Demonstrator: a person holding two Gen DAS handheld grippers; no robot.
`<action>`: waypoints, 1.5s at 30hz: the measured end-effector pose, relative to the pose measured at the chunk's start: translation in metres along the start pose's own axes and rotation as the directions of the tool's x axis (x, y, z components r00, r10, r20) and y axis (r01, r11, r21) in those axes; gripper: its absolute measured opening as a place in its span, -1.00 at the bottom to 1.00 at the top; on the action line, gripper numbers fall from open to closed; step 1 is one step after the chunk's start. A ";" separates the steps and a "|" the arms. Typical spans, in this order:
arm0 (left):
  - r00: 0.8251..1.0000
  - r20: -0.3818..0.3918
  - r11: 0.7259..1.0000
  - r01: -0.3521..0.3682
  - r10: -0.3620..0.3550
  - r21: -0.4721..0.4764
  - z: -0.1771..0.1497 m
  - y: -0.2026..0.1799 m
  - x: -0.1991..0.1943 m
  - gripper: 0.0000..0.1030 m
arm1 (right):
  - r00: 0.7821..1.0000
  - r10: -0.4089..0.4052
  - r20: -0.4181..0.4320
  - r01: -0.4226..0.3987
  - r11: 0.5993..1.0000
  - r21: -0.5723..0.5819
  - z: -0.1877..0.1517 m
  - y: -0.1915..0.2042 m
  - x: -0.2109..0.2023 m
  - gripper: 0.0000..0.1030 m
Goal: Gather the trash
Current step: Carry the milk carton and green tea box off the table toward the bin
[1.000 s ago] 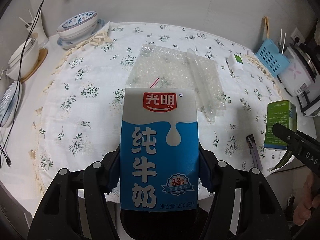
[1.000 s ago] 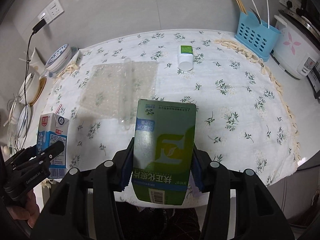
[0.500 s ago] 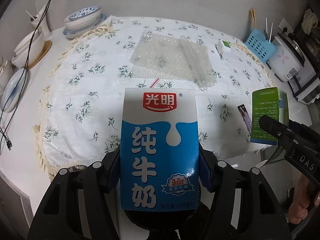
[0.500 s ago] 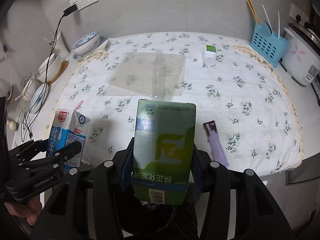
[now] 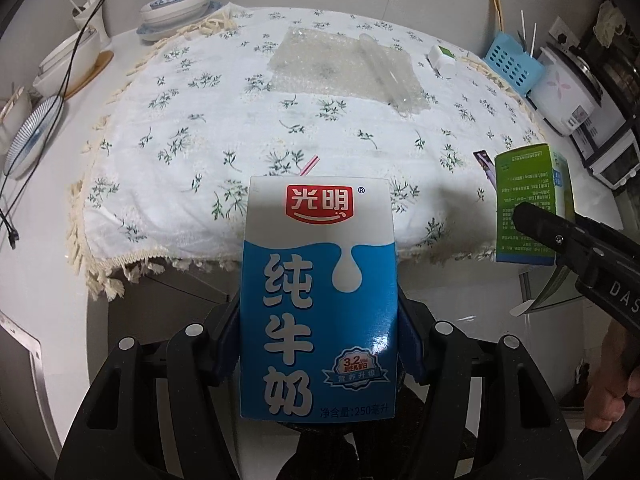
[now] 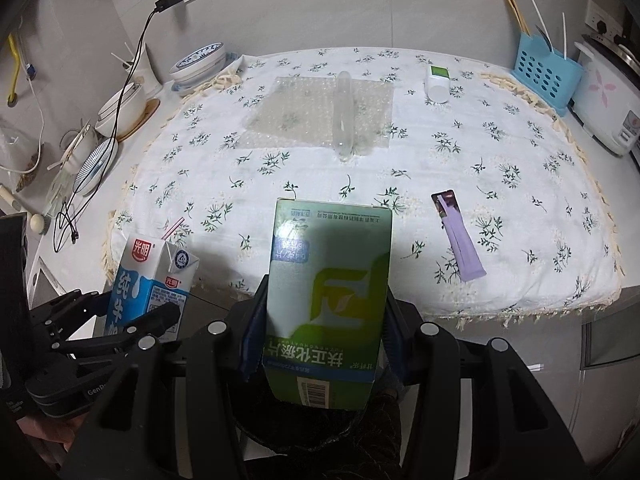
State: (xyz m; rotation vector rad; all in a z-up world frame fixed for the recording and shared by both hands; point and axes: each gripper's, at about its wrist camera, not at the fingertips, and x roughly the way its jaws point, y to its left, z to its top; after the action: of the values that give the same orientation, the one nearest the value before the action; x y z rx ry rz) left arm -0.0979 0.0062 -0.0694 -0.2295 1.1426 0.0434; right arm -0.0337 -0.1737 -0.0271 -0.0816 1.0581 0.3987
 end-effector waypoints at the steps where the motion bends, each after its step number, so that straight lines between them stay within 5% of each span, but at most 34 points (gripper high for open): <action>1: 1.000 -0.005 1.000 -0.002 0.002 -0.001 -0.006 0.002 0.003 0.20 | 1.000 0.002 -0.004 -0.002 1.000 -0.002 -0.004 0.000 0.001 -0.09; 22: 0.996 -0.088 0.999 -0.008 0.004 -0.046 -0.075 0.022 0.070 0.20 | 0.990 -0.006 -0.142 -0.013 0.991 -0.135 -0.093 0.018 0.058 -0.09; 45: 0.988 -0.140 0.998 -0.055 0.060 0.043 -0.108 0.011 0.164 0.20 | 0.975 -0.016 -0.222 0.002 0.998 -0.066 -0.118 -0.006 0.097 -0.09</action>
State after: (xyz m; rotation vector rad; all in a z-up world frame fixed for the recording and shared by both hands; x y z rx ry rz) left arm -0.1278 -0.0185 -0.2622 -0.1669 1.2903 0.0565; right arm -0.0883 -0.1825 -0.1696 -0.1932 1.2650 0.4231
